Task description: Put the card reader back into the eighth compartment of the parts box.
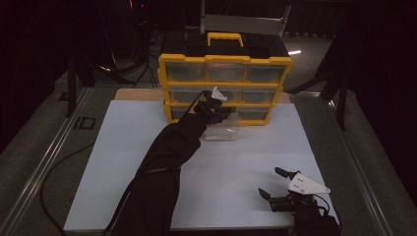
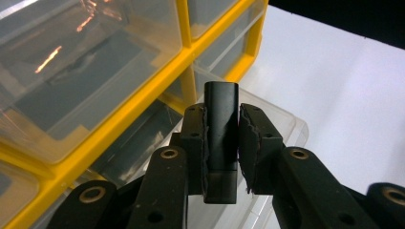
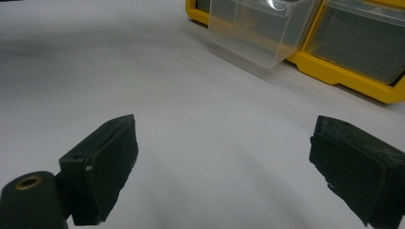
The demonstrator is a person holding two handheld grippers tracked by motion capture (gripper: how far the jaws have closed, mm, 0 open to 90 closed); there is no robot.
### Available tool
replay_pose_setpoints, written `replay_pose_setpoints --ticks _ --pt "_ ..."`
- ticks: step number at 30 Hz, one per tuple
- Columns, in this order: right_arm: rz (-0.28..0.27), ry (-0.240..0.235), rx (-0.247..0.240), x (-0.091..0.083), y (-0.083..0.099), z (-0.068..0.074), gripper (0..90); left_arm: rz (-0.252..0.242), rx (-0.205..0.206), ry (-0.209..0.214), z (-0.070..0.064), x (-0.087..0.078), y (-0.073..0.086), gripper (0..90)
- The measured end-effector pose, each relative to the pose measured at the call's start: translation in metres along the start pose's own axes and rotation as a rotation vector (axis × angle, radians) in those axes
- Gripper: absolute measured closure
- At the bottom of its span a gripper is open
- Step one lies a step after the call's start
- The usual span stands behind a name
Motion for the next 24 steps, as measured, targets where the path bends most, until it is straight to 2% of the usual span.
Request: replay_pose_setpoints --ticks 2,3,5,6,12,16,17,19,20,21,23,24 --pt "-0.001 0.001 0.0 0.0 0.0 0.0 9.1 -0.003 0.007 -0.012 0.0 0.001 0.0 70.3" --pt "0.0 0.001 0.0 0.0 0.0 0.0 9.1 0.01 0.011 -0.021 0.0 0.0 0.0 62.6" --pt "0.002 0.001 0.001 0.0 0.0 0.0 9.1 0.01 0.005 -0.014 0.001 -0.001 -0.001 56.8" --pt "0.002 0.0 0.004 0.0 0.0 0.0 9.0 0.007 -0.005 -0.025 0.001 -0.003 -0.002 53.8" --pt "0.0 0.004 0.003 0.0 0.0 0.0 9.0 -0.009 -0.028 -0.004 0.001 -0.01 -0.003 44.3" --pt "0.001 0.004 -0.002 0.0 0.0 0.0 9.1 -0.017 -0.025 -0.003 -0.001 -0.015 -0.002 30.5" --pt "0.001 0.005 -0.002 0.0 0.0 0.001 9.1 -0.012 -0.021 0.008 -0.002 -0.018 -0.001 26.5" --pt "0.001 0.005 -0.003 -0.001 0.0 0.0 9.0 -0.005 -0.011 -0.001 -0.002 -0.02 0.0 20.0" --pt "0.002 0.006 -0.002 -0.001 0.0 0.0 9.0 -0.011 -0.016 0.016 -0.003 -0.022 0.001 18.2" --pt "0.003 0.007 0.0 -0.001 0.0 0.0 9.1 -0.011 -0.016 0.016 -0.003 -0.022 0.001 12.4" --pt "0.003 0.008 0.0 -0.001 0.0 0.0 9.0 -0.016 -0.018 0.028 -0.002 -0.025 0.003 10.2" --pt "0.004 0.009 0.001 0.0 0.0 0.0 9.1 -0.031 -0.021 0.058 -0.003 -0.028 0.006 6.9"
Point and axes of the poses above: each handheld gripper's, and its own axes: x roughly forward along the jaws, y roughly out of its underside, z roughly to its left, the point moved 3 cm from there along x, roughly forward along the jaws, and after that the axes turned 15 degrees about x, right-handed, at the moved point
